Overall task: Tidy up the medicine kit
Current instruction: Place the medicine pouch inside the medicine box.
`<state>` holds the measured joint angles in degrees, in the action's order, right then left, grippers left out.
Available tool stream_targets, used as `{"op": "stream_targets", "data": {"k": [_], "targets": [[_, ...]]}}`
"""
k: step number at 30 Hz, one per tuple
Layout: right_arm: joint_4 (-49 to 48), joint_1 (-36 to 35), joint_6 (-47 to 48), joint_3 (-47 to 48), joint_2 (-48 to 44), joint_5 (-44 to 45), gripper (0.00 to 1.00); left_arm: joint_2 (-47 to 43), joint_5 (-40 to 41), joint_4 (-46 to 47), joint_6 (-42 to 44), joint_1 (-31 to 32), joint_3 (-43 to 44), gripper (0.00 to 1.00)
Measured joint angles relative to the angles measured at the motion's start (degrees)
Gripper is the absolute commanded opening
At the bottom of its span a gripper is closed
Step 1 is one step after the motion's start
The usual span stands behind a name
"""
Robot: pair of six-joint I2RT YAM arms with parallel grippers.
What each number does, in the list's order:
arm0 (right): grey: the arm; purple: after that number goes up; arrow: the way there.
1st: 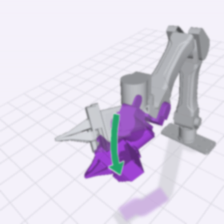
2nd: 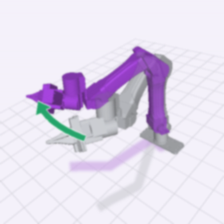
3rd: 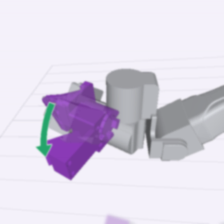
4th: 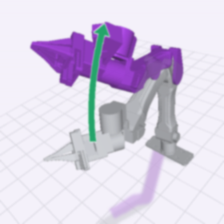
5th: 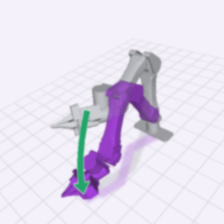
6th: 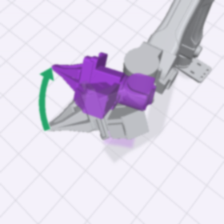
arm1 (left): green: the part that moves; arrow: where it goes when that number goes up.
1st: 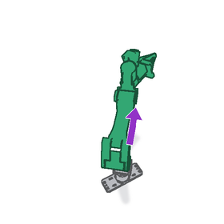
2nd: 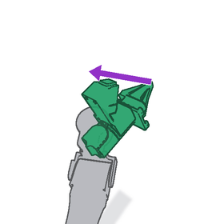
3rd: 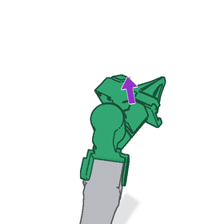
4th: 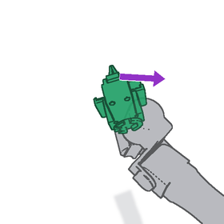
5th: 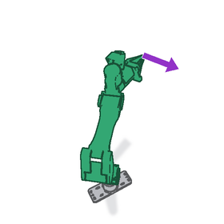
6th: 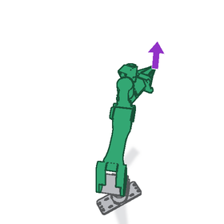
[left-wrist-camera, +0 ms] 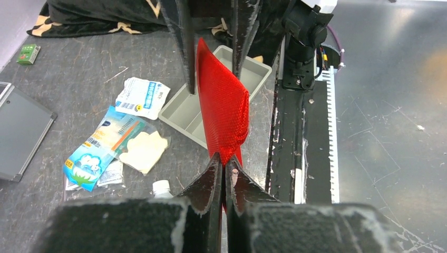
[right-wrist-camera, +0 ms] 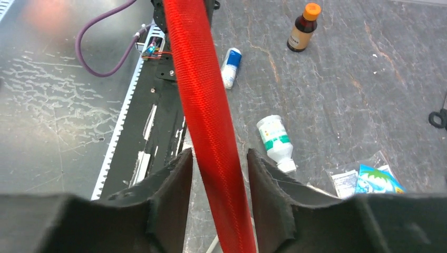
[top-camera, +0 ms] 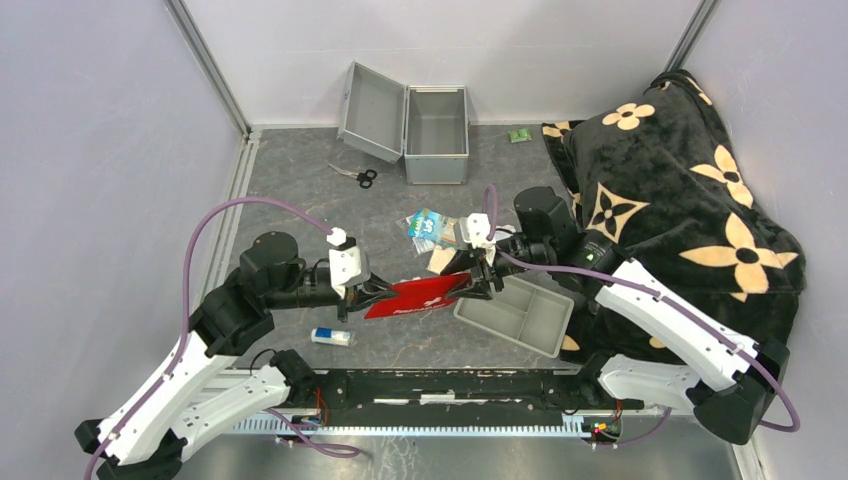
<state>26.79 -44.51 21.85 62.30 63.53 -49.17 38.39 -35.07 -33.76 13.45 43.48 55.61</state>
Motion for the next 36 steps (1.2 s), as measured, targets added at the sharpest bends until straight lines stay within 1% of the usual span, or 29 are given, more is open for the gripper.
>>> {"op": "stream_targets", "data": {"k": [1,2,4,6,7,8,10,11,13,15,18,19,23,26,29,31,34,36], "targets": [[-0.59,0.00,-0.22,-0.42,-0.22,-0.28,0.30,0.02,0.07,0.00,0.00,0.00,0.00,0.03],[-1.09,0.00,-0.52,-0.92,-0.48,-0.55,0.18,0.02,0.17,0.04,0.02,0.00,0.00,0.08],[-2.45,-0.02,-1.18,-1.99,-0.94,-1.03,0.02,-0.09,0.50,0.09,0.02,0.00,0.00,0.16],[-3.72,-0.07,-1.92,-2.84,-1.25,-1.20,0.00,-0.28,1.03,0.52,0.04,0.00,-0.02,0.29],[-4.48,-0.07,-2.58,-3.43,-1.49,-1.11,0.00,-0.44,1.66,0.98,-0.02,0.00,-0.02,0.39],[-5.27,-0.07,-3.13,-4.00,-1.73,-0.90,0.00,-0.66,2.40,1.44,-0.07,0.00,-0.07,0.56],[-6.86,-0.11,-4.81,-5.07,-2.34,1.42,0.00,-1.14,4.83,2.49,-0.26,0.00,-0.20,0.74],[-7.26,-0.11,-5.70,-5.31,-2.60,2.97,0.00,-1.38,6.51,2.95,-0.79,0.02,-0.28,0.81],[-8.46,-0.13,-7.80,-5.38,-3.10,7.58,0.00,-1.95,11.47,3.87,-2.21,0.04,-0.66,0.98],[-9.73,-0.04,-9.92,-5.38,-3.58,13.33,0.00,-2.62,17.90,4.52,-4.42,0.04,-1.29,1.00],[-11.52,0.61,-14.10,-5.31,-3.78,25.59,0.00,-4.28,28.87,5.51,-8.02,0.04,-3.63,1.00],[-12.22,0.90,-15.87,-5.27,-3.54,30.80,0.00,-4.68,31.17,5.57,-8.55,0.02,-4.31,1.00],[-15.41,1.90,-21.44,-4.37,-1.29,46.84,0.00,-5.73,39.56,5.97,-11.72,0.04,-7.43,1.00],[-16.15,3.06,-24.44,0.90,3.89,55.80,0.00,-5.90,44.17,6.78,-13.51,0.04,-9.62,1.00],[-18.88,4.94,-27.12,6.80,9.99,61.26,0.00,-5.90,46.40,7.87,-14.38,0.04,-12.09,1.00],[-21.86,6.49,-28.74,8.07,12.57,63.19,0.00,-5.88,46.80,8.15,-15.10,0.04,-13.64,1.00],[-24.74,9.09,-31.30,10.12,17.22,64.24,0.00,-5.99,46.97,8.24,-15.93,0.04,-15.65,1.00],[-25.49,11.34,-33.38,14.88,23.17,63.63,0.00,-6.10,47.06,8.20,-16.72,0.04,-16.63,1.00]]}}
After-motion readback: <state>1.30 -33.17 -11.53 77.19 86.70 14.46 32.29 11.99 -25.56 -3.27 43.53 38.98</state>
